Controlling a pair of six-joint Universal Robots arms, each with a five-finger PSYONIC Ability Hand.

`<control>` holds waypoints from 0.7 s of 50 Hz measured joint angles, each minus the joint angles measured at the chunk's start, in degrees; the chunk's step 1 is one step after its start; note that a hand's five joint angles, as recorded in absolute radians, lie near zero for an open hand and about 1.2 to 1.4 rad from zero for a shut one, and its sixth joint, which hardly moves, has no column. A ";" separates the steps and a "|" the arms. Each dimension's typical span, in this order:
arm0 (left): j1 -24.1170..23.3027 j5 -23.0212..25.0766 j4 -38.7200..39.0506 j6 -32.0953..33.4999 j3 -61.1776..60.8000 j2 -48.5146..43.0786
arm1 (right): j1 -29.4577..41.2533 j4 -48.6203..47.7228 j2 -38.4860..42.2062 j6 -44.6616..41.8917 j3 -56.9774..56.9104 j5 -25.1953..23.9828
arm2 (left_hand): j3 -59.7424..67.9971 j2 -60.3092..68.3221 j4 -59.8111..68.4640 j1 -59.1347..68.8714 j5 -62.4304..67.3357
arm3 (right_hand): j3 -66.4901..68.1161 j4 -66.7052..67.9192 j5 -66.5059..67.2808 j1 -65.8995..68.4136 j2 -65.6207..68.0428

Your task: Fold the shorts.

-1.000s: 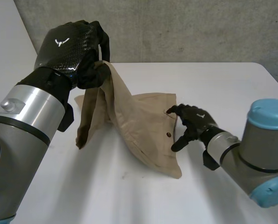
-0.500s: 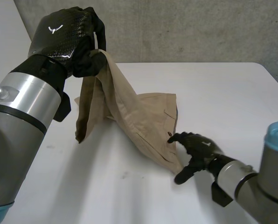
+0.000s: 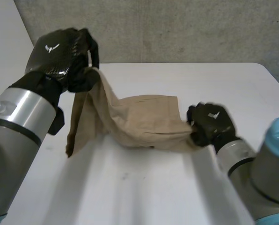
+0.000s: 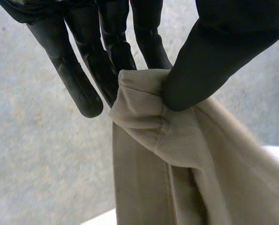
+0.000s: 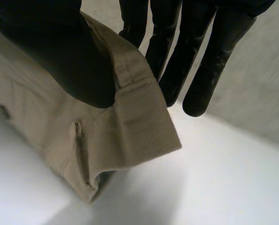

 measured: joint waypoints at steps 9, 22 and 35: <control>5.66 2.29 -4.12 0.32 -7.43 3.51 | -7.90 9.10 -12.38 -21.00 1.20 -4.98 | 0.00 0.00 0.01 0.00 0.00 | 0.00 0.18 0.25 0.00 0.00; 6.79 10.35 -12.26 0.43 -20.43 5.78 | -11.25 32.32 -16.96 -28.71 -0.12 -10.90 | 0.00 0.00 0.01 0.00 0.00 | 1.48 0.19 0.37 0.00 0.00; 6.52 12.06 -20.46 6.80 -27.48 7.90 | -11.51 42.62 -13.22 -36.11 3.55 -11.75 | 0.00 0.00 0.01 -0.03 0.00 | 2.33 0.20 0.37 0.00 0.00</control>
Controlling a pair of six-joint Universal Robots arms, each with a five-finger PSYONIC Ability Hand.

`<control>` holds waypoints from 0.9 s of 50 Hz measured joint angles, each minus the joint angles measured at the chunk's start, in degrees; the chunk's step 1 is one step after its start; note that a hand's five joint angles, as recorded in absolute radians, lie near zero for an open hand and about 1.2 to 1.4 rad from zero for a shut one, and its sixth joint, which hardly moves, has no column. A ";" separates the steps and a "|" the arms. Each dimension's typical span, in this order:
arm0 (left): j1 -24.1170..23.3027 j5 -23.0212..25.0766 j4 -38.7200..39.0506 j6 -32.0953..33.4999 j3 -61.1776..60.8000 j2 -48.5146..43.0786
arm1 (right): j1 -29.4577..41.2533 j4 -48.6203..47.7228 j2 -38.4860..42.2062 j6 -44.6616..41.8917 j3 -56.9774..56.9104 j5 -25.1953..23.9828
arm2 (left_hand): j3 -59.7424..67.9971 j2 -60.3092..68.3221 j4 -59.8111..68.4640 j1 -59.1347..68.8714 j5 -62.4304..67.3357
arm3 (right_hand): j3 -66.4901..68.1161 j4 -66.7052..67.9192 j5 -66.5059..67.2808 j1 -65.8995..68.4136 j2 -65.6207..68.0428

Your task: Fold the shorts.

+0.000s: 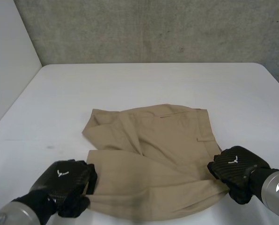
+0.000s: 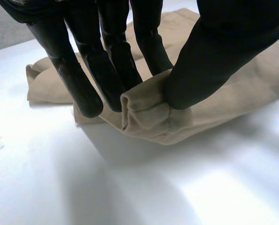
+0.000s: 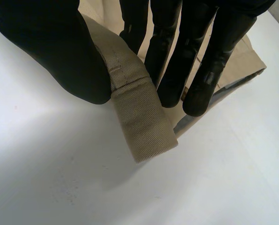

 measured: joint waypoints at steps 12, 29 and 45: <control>-1.93 0.10 -2.09 1.32 1.73 2.88 | 0.27 -6.42 0.17 0.31 4.42 -1.31 | -31.95 -32.04 -32.11 -30.78 -29.44 | 0.00 0.00 0.17 0.00 0.00; -2.30 0.47 14.39 1.49 22.08 -14.61 | 0.69 -11.85 0.38 3.12 6.92 -2.28 | -36.68 -37.03 -37.22 -33.08 -34.86 | 0.00 0.00 0.65 0.00 0.00; -3.48 1.07 18.32 9.67 42.74 -45.88 | 0.69 -14.12 0.38 3.87 8.79 -2.42 | -38.92 -39.03 -39.47 -35.11 -37.20 | 0.05 0.00 0.65 0.00 0.00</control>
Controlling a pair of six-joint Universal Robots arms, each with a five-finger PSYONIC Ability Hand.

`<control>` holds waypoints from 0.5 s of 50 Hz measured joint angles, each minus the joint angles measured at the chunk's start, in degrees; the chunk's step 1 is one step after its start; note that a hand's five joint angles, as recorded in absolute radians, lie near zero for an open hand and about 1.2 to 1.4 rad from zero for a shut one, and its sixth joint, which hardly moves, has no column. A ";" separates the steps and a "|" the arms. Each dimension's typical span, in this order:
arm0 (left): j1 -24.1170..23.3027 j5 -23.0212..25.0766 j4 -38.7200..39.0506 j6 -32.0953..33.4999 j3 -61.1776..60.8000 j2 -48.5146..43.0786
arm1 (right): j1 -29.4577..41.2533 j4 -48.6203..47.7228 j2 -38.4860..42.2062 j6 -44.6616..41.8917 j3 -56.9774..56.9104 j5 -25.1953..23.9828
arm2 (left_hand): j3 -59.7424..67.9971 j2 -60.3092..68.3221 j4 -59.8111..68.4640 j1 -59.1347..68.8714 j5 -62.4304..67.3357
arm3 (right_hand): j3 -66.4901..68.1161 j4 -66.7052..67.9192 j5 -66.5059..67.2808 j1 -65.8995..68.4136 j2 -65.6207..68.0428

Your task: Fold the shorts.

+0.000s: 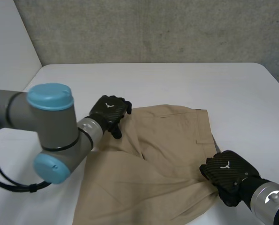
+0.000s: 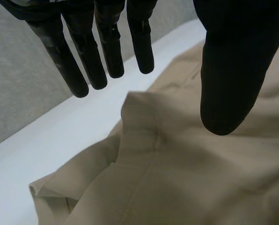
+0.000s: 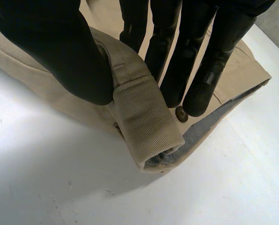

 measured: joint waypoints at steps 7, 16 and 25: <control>-0.12 1.53 -0.06 4.40 5.20 -6.26 | -0.07 -1.69 -0.01 -0.02 1.39 0.00 | 5.33 5.68 6.14 6.27 6.40 | 0.00 0.00 0.00 0.00 0.00; 0.06 -2.97 -0.56 4.47 3.27 -4.82 | -0.82 -2.65 0.01 -0.03 1.92 0.00 | 37.51 38.61 38.96 36.29 36.27 | 0.00 0.00 0.00 0.00 0.00; 0.80 -8.95 -1.46 5.13 -9.80 9.07 | -0.93 -2.70 0.00 -0.03 1.71 -0.09 | 37.68 38.76 38.99 36.29 36.27 | 0.01 0.00 0.00 0.00 0.00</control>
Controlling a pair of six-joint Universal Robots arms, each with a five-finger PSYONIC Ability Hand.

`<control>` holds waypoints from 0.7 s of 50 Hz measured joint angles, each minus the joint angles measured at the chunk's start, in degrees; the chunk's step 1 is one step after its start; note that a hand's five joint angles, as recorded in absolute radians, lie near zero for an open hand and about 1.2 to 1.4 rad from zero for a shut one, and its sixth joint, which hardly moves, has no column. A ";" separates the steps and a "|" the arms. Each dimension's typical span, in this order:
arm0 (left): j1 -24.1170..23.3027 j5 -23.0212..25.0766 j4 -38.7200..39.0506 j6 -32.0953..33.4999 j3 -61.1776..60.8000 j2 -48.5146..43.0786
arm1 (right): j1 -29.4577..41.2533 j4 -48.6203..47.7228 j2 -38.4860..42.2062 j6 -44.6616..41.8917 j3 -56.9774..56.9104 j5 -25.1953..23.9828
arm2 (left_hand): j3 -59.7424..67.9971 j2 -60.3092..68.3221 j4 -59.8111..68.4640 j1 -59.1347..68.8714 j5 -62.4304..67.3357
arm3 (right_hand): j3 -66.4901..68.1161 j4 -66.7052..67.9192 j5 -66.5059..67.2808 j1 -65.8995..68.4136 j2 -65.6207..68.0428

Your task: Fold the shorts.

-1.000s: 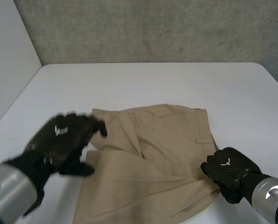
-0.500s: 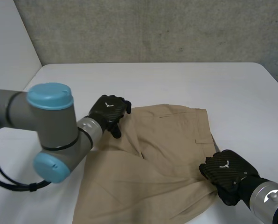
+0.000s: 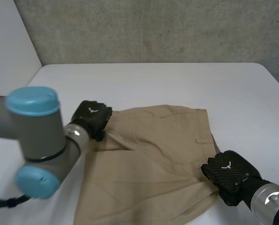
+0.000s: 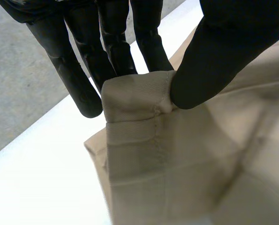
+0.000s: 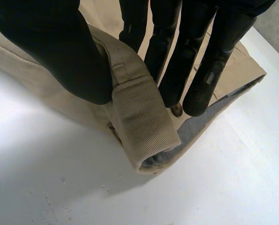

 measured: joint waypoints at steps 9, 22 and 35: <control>3.64 0.04 0.03 4.86 -14.84 11.52 | 0.53 0.29 0.00 0.00 0.03 -0.08 | 0.05 0.08 0.22 0.00 0.00 | 0.00 0.00 0.00 0.00 0.00; 5.34 -0.18 1.41 5.80 -21.05 9.78 | 0.25 1.27 0.00 0.41 0.28 -0.35 | 0.05 0.08 0.23 0.00 0.00 | 0.00 0.00 0.00 0.00 0.00; 6.75 -0.41 3.50 5.51 -18.68 6.67 | 0.02 3.76 -0.20 1.76 0.24 -3.53 | -37.89 -38.87 -38.83 -39.07 -35.64 | 0.00 0.00 0.00 0.00 0.00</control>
